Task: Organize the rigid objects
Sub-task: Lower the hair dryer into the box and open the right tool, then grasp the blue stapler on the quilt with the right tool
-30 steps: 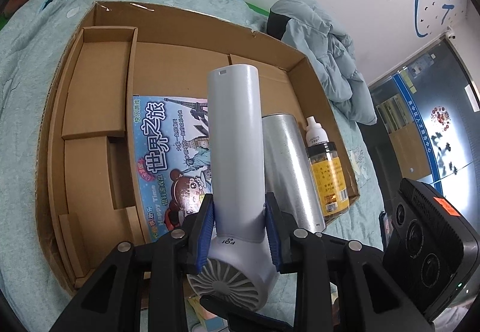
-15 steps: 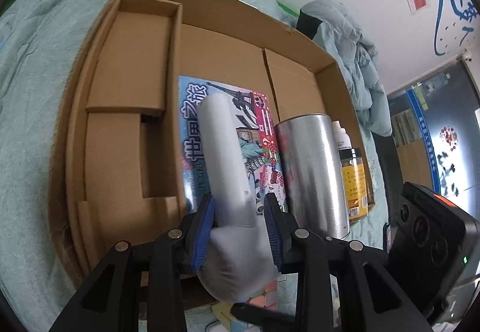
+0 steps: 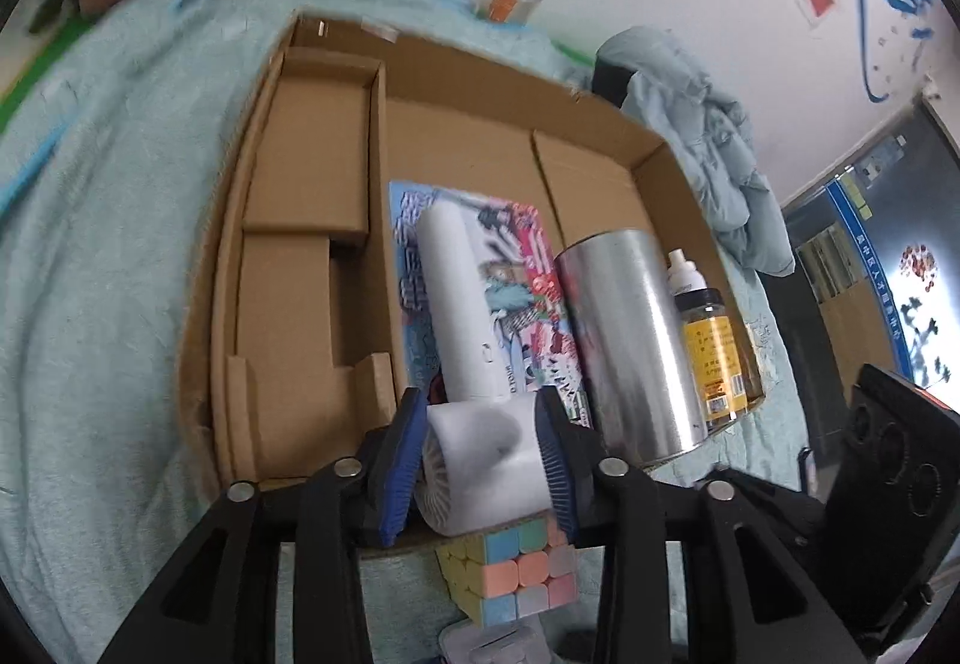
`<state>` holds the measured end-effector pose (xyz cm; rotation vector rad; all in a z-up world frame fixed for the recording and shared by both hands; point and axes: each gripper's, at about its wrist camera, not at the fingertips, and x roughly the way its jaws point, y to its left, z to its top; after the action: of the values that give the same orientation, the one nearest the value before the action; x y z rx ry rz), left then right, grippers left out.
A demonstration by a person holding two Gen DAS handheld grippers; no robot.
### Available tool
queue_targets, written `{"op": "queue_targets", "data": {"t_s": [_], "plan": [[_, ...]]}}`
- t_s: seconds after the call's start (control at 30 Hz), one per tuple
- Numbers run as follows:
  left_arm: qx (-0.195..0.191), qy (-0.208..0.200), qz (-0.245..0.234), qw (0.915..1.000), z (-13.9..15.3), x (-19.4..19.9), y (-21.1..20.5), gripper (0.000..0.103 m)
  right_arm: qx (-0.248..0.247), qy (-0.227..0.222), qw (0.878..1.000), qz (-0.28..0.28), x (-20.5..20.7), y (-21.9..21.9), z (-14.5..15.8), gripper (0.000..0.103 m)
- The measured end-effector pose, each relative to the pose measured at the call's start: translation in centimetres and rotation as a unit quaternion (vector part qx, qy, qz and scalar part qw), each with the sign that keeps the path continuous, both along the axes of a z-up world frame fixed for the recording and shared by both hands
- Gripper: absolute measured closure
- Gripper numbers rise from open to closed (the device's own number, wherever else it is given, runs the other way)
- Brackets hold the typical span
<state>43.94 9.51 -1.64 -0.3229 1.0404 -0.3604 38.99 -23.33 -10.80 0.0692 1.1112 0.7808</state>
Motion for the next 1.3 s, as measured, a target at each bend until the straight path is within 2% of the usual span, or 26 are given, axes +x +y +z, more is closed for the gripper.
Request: {"op": "queue_targets", "data": {"t_s": [0.03,0.07,0.1,0.13,0.2,0.23,0.27,0.3,0.33,0.37,0.4,0.43,0.47,0.5,0.53,0.57,0.6,0.67,0.73,0.83,0.97,1.07,1.17,1.3], "plan": [[0.008,-0.025,0.002,0.9996,0.8,-1.0,-0.2,0.05,-0.006,-0.028,1.0,-0.002,-1.1,-0.7,0.6,0.016],[0.02,-0.054,0.01,0.9983,1.7,-2.5,-0.5,0.031,-0.015,-0.045,0.999,-0.005,-2.0,-1.6,1.0,0.016],[0.034,-0.074,0.021,0.9964,2.5,-3.8,-0.7,0.021,-0.028,-0.064,0.998,-0.011,-3.1,-2.5,1.2,0.016],[0.053,-0.102,0.04,0.9926,3.3,-5.5,-0.8,0.004,-0.035,-0.072,0.997,-0.017,-3.6,-3.0,1.3,0.016],[0.083,-0.154,0.066,0.9823,4.7,-8.9,-1.2,0.001,-0.043,-0.076,0.996,-0.032,-5.1,-4.8,1.1,0.016],[0.088,-0.165,0.069,0.9798,5.1,-10.1,-1.2,0.001,-0.039,-0.075,0.996,-0.041,-5.8,-5.8,0.9,0.019],[0.091,-0.172,0.074,0.978,5.4,-11.4,-1.3,0.001,-0.037,-0.077,0.995,-0.047,-6.4,-6.7,0.8,0.029],[0.091,-0.172,0.081,0.9776,5.5,-12.2,-1.4,0.002,-0.044,-0.082,0.994,-0.059,-7.1,-7.5,0.7,0.072],[0.087,-0.167,0.086,0.9783,5.4,-13.2,-1.3,0.018,-0.058,-0.081,0.993,-0.065,-7.1,-7.7,0.2,0.1],[0.084,-0.155,0.078,0.9812,5.1,-14.2,-1.3,0.061,-0.067,-0.071,0.993,-0.071,-7.2,-8.0,-0.3,0.1],[0.086,-0.142,0.065,0.984,4.8,-14.7,-1.3,0.082,-0.058,-0.056,0.994,-0.075,-7.4,-8.5,-0.7,0.1],[0.092,-0.123,0.057,0.9865,4.4,-15.5,-1.2,0.097,-0.051,-0.042,0.995,-0.077,-7.8,-8.9,-1.0,0.1],[0.093,-0.119,0.061,0.9866,4.1,-16.3,-1.2,0.097,-0.051,-0.032,0.995,-0.08,-8.3,-9.3,-1.3,0.095],[0.088,-0.121,0.064,0.9866,3.8,-17.2,-1.1,0.094,-0.046,-0.022,0.996,-0.079,-8.5,-9.2,-1.7,0.067],[0.078,-0.118,0.061,0.988,3.6,-18.0,-1.0,0.077,-0.037,-0.01,0.997,-0.073,-9.1,-9.4,-2.2,0.025],[0.072,-0.107,0.06,0.9898,3.2,-18.6,-0.9,0.029,-0.027,-0.004,0.997,-0.068,-9.6,-9.5,-2.3,0.012],[0.07,-0.093,0.067,0.991,2.7,-19.0,-0.8,0.005,-0.012,0.0,0.998,-0.057,-10.2,-9.3,-2.6,0.008],[0.058,-0.087,0.088,0.9906,1.4,-20.3,-0.1,0.003,-0.012,0.008,0.999,-0.034,-11.1,-8.2,-3.2,0.008],[0.051,-0.052,0.075,0.9945,-0.6,-20.5,0.0,0.003,-0.015,0.018,1.0,-0.004,-12.3,-7.0,-4.0,0.008],[0.047,0.013,0.074,0.9961,-4.6,-20.4,0.2,0.005,-0.014,0.034,0.999,0.038,-14.6,-5.4,-5.1,0.008],[0.029,0.061,0.049,0.9965,-8.1,-20.7,-0.4,0.007,-0.021,0.035,0.995,0.095,-17.7,-3.7,-5.7,0.008],[0.007,0.091,0.026,0.9955,-9.6,-21.0,-1.8,0.011,-0.027,0.029,0.992,0.121,-19.0,-3.2,-5.5,0.009],[0.026,0.101,0.023,0.9943,-10.2,-21.1,-3.1,0.011,-0.027,0.021,0.992,0.118,-19.3,-3.5,-5.1,0.01],[-0.012,0.118,0.021,0.9927,-10.6,-21.7,-4.4,0.011,-0.032,0.018,0.993,0.111,-19.5,-4.5,-5.0,0.018]]}}
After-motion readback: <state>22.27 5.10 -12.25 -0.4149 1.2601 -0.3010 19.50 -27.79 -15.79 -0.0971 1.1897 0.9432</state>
